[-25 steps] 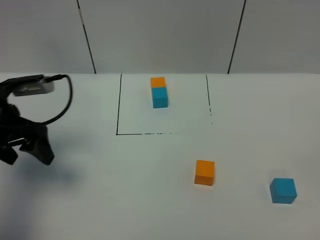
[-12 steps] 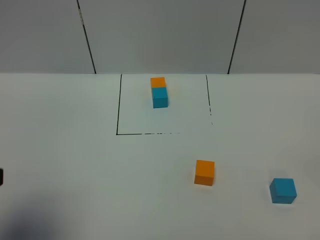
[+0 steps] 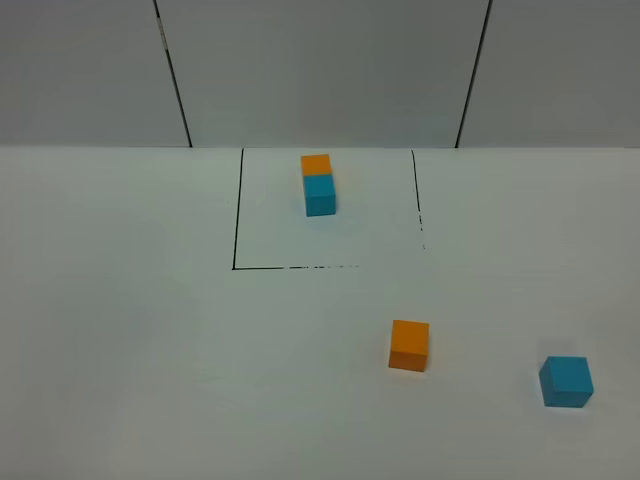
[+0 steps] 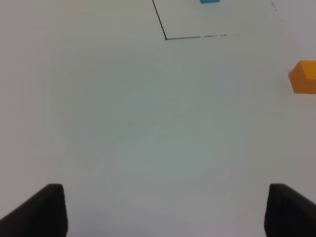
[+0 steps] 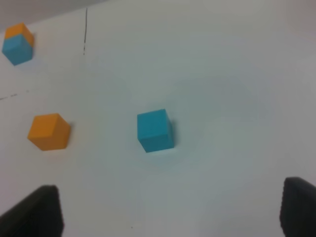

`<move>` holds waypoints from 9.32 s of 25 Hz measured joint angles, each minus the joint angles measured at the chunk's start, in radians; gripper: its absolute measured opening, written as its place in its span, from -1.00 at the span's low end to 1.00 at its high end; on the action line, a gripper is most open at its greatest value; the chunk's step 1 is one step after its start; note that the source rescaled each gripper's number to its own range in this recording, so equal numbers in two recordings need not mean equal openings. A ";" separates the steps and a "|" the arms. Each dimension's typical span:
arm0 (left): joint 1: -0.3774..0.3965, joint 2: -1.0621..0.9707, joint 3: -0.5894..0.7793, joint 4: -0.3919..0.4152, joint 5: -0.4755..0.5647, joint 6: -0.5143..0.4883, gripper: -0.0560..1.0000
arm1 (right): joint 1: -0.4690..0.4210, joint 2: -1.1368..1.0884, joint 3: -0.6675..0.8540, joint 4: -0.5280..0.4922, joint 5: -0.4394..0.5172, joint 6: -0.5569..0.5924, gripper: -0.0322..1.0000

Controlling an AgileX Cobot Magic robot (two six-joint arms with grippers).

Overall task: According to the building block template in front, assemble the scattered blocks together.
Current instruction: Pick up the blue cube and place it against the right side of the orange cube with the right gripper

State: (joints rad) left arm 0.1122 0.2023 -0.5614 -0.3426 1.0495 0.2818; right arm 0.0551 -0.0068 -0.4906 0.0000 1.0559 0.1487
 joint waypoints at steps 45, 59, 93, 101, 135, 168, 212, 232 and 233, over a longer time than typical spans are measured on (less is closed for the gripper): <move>-0.003 -0.210 0.049 0.096 0.032 -0.129 0.40 | 0.000 0.000 0.000 0.000 0.000 0.000 0.52; -0.003 -0.210 0.049 0.096 0.031 -0.129 0.39 | 0.000 0.000 0.000 0.000 0.000 0.000 0.52; -0.003 -0.210 0.049 0.096 0.031 -0.129 0.39 | 0.000 1.208 -0.317 0.235 -0.135 -0.301 0.89; -0.003 -0.210 0.049 0.096 0.031 -0.129 0.39 | 0.003 1.618 -0.422 0.240 -0.270 -0.322 0.89; -0.003 -0.210 0.049 0.096 0.031 -0.129 0.39 | 0.046 1.901 -0.435 0.070 -0.420 -0.217 -0.27; -0.003 -0.210 0.049 0.096 0.030 -0.129 0.39 | 0.329 2.005 -0.666 -0.272 -0.289 -1.096 -0.92; -0.003 -0.210 0.049 0.098 0.030 -0.129 0.39 | 0.410 2.086 -0.788 -0.110 -0.272 -1.144 -0.92; -0.003 -0.210 0.049 0.099 0.030 -0.129 0.39 | 0.415 2.117 -0.831 -0.111 -0.220 -1.144 -0.92; -0.003 -0.210 0.049 0.099 0.030 -0.129 0.39 | 0.415 2.118 -0.831 -0.111 -0.220 -1.144 -0.92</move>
State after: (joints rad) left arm 0.1094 -0.0075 -0.5119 -0.2440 1.0792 0.1525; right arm 0.4700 2.1114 -1.3218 -0.1110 0.8358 -0.9958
